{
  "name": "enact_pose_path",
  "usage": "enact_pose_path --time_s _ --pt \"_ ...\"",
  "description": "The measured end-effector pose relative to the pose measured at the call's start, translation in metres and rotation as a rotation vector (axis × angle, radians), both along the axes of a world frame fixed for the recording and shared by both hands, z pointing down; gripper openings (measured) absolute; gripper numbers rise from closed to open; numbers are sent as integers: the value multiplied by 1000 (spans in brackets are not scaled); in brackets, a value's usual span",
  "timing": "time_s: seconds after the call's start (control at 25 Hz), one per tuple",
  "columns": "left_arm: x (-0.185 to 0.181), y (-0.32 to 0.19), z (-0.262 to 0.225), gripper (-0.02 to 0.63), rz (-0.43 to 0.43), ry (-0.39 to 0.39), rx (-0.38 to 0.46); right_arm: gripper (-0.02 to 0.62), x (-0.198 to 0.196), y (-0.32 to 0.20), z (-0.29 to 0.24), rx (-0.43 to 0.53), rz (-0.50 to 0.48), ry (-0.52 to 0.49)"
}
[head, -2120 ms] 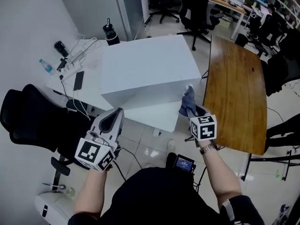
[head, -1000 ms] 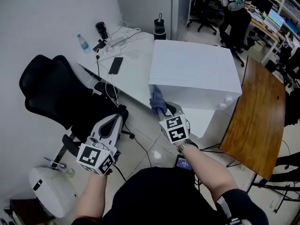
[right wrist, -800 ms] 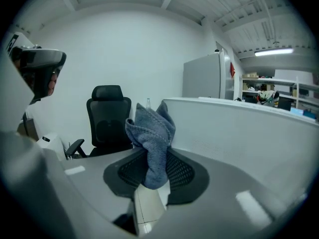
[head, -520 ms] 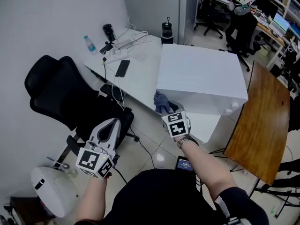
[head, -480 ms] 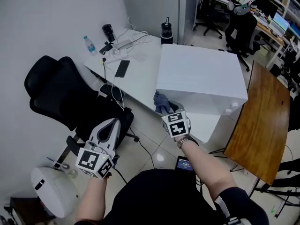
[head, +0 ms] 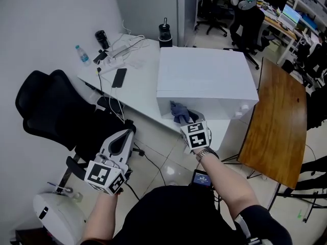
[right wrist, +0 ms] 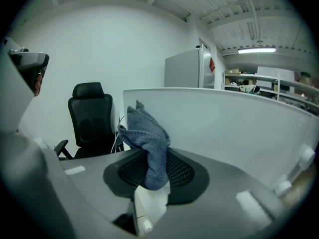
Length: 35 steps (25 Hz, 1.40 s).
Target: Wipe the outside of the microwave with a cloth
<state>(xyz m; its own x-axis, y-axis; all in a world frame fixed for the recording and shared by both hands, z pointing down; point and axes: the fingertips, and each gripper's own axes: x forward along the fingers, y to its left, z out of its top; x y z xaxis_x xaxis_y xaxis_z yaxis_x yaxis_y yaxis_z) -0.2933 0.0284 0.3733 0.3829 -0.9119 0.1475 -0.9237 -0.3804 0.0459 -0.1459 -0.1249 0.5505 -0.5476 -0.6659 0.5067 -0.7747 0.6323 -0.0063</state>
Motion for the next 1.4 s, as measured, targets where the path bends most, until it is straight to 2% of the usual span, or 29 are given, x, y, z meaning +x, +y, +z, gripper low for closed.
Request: enact_pose_path --time_s 0.44,0.68,1.4 --pt "47 -22 4 5 95 22 -5 101 101 -14 3 -12 165 25" --pt "81 -31 -1 5 117 20 -3 100 158 -20 2 -18 234 25" --pt "190 -32 -11 5 128 2 -9 100 282 -24 0 -34 286 17"
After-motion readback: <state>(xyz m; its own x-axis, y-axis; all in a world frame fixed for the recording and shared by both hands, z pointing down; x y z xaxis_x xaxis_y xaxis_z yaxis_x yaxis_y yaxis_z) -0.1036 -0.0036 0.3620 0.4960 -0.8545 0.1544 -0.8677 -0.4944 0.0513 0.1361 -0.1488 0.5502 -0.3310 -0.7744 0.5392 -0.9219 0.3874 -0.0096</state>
